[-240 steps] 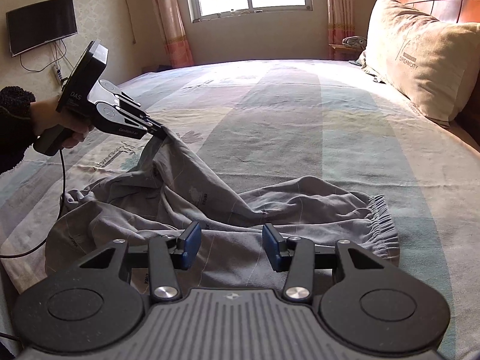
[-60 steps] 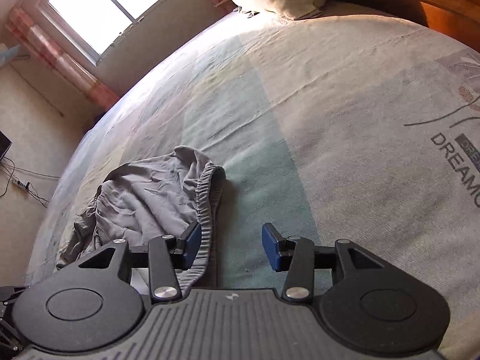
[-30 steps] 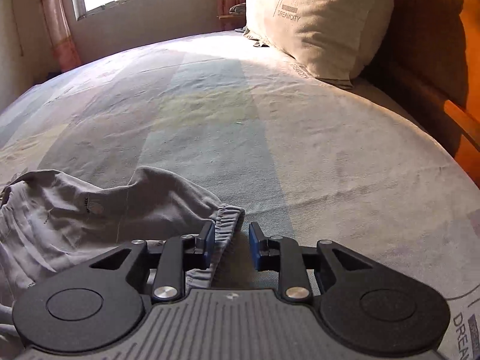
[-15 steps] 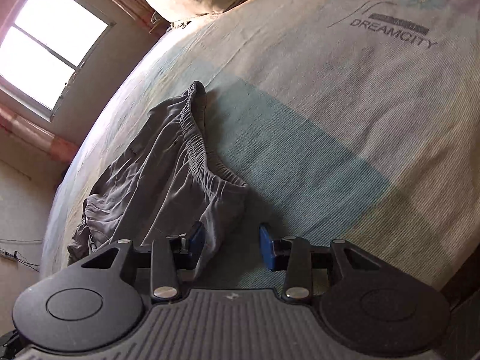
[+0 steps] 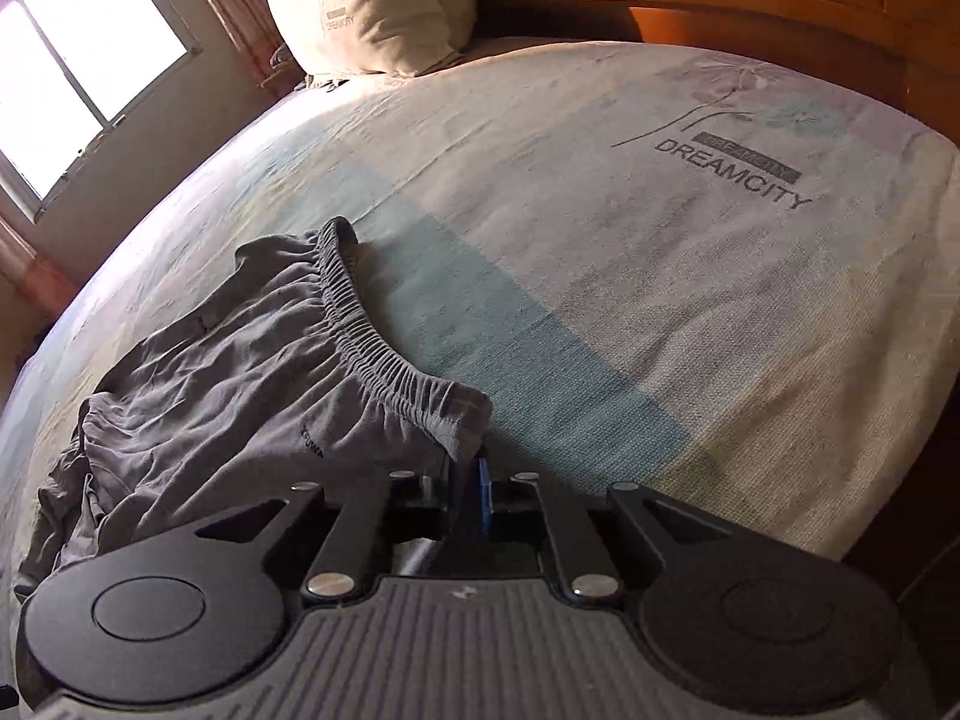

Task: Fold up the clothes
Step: 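Lay the waistband down and open the right gripper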

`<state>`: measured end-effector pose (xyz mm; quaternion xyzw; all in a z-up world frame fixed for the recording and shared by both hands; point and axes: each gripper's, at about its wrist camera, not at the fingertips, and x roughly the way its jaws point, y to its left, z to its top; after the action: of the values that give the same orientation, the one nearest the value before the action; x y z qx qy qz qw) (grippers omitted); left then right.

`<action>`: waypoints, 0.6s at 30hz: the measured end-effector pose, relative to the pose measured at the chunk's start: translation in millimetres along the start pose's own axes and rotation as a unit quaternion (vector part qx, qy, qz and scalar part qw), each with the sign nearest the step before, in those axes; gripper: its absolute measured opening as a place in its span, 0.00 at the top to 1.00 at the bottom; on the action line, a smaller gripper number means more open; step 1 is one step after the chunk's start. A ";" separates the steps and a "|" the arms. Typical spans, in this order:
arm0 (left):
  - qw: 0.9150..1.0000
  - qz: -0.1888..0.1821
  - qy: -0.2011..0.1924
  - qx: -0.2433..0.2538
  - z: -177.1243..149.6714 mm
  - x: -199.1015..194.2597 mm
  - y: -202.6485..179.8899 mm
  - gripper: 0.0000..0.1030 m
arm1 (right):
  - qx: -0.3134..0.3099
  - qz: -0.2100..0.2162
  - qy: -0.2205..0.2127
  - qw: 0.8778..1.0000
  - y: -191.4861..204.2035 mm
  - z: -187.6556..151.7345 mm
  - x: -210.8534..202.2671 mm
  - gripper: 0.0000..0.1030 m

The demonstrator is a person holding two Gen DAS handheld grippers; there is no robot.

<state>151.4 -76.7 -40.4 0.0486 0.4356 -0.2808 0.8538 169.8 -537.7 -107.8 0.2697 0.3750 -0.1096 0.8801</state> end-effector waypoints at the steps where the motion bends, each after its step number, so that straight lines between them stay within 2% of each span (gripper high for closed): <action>1: 1.000 0.005 0.001 -0.006 -2.8 -1.4 3.5 0.31 | -0.004 -0.004 -0.003 1.000 1.0 -1.4 -4.7 0.79; 5: 0.999 0.016 -0.001 -0.030 -13.9 -9.6 18.7 0.29 | -0.033 -0.001 -0.027 0.999 16.4 -13.1 -28.0 0.66; 8: 0.999 0.031 0.002 -0.040 -20.1 -13.9 30.0 0.25 | -0.054 0.026 -0.022 0.998 35.7 -25.3 -35.7 0.57; 12: 0.997 0.054 0.003 -0.057 -22.8 -16.6 49.9 0.24 | -0.096 0.054 -0.012 0.994 66.6 -42.2 -40.4 0.50; 18: 0.989 0.081 -0.006 -0.127 -17.8 -14.6 93.1 0.22 | -0.153 0.088 0.005 0.984 109.9 -62.8 -41.5 0.39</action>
<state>180.5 13.5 -55.1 -0.0270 0.4571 -0.1533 0.8757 146.7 -411.9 -70.8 0.1647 0.3669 0.0278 0.9151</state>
